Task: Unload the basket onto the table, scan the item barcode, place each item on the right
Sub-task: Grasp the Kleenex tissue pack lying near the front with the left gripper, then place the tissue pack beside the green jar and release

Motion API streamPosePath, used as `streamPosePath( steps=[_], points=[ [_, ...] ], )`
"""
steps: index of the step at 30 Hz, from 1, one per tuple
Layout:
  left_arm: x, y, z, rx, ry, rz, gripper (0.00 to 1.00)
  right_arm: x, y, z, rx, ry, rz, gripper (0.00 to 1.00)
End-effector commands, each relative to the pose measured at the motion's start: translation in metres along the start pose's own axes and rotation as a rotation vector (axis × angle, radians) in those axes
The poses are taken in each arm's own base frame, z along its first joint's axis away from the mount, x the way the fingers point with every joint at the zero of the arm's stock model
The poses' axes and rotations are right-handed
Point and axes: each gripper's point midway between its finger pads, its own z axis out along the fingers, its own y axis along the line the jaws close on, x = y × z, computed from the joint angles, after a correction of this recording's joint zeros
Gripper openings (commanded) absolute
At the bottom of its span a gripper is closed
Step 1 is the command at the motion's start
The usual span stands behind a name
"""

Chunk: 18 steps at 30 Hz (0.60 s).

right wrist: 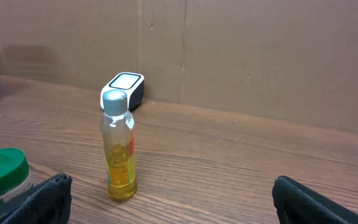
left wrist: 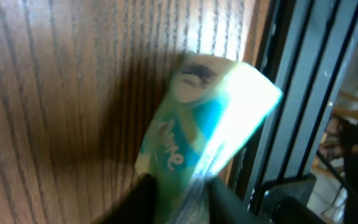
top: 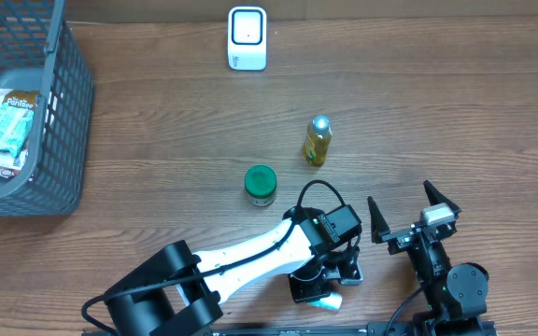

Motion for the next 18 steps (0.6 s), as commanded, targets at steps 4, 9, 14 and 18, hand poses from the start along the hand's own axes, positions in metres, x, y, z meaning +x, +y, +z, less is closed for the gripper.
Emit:
streamPosePath(
  steps=[4, 9, 14, 18],
  points=[
    [0.004, 0.005, 0.002, -0.020, 0.013, -0.045, 0.04, 0.002, -0.002, 0.000, 0.009, -0.001, 0.002, 1.00],
    [-0.003, 0.027, -0.019, -0.089, -0.033, -0.223, 0.04, 0.002, -0.002, 0.000, 0.009, -0.001, 0.003, 1.00],
    [-0.006, 0.074, -0.076, -0.259, -0.146, -0.522, 0.04, 0.002, -0.002, 0.000, 0.009, -0.001, 0.002, 1.00],
    [0.001, 0.098, -0.119, -0.322, -0.255, -0.726, 0.04, 0.002, -0.002, 0.000, 0.009, -0.001, 0.002, 1.00]
  ],
)
